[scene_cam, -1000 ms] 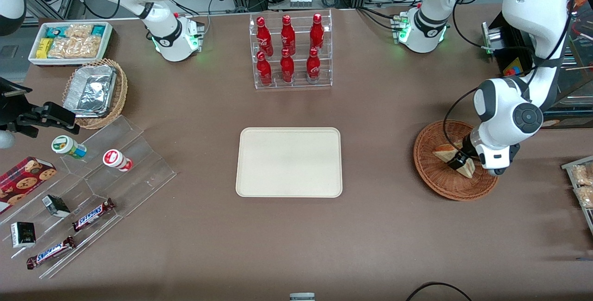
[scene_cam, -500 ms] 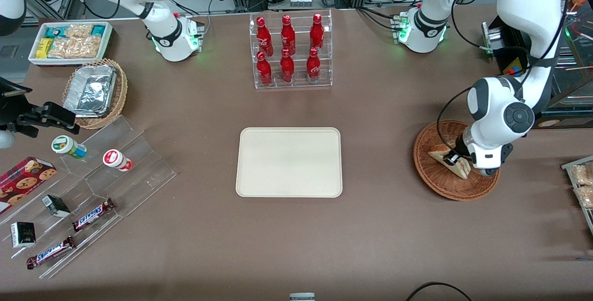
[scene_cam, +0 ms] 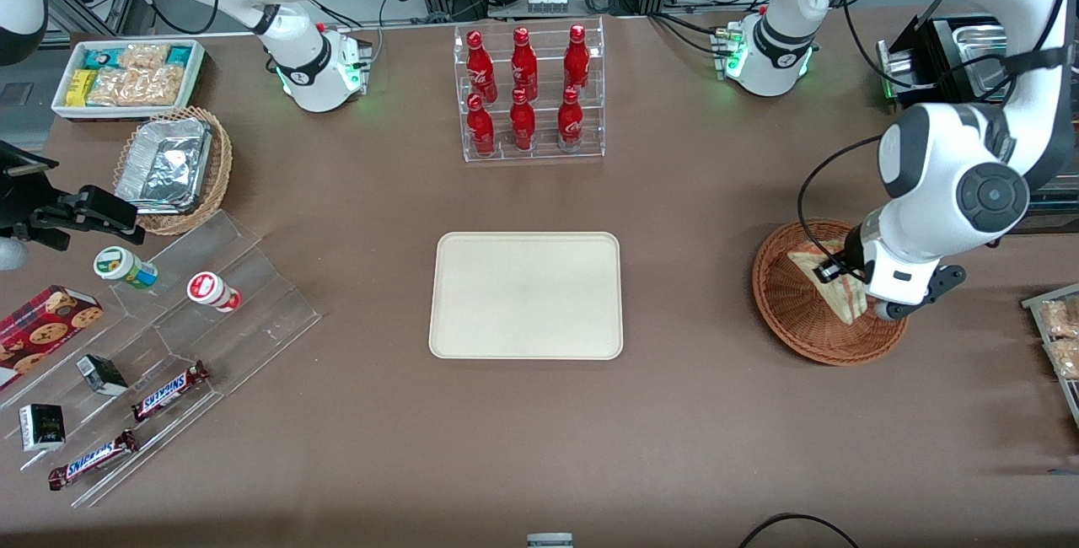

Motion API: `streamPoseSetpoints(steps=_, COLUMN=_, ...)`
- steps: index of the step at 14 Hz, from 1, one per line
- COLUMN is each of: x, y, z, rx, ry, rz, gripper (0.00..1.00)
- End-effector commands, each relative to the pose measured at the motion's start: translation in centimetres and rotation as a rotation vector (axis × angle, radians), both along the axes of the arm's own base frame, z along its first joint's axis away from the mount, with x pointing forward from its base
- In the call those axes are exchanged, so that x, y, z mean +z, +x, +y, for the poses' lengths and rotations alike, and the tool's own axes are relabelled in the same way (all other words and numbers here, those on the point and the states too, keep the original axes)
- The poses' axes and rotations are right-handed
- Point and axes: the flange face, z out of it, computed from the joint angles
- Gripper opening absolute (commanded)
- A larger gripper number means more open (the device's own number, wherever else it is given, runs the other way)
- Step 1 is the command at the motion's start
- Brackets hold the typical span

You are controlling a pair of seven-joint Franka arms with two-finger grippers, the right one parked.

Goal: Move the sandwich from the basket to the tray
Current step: 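Close the left gripper on the sandwich and lift it, then carry the sandwich with the left gripper over the cream tray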

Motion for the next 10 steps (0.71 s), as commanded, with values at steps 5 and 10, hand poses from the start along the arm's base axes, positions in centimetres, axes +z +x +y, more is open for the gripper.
streamPoseSetpoints(steps=5, x=-1.9, y=2.6, z=-13.8, rx=-0.266, ry=-0.011, rz=-0.013, gripper=0.29)
streamPoseSetpoints(steps=10, x=-7.3, y=0.5, z=-25.3, rx=-0.416, ry=-0.014, rz=0.023, gripper=0.33)
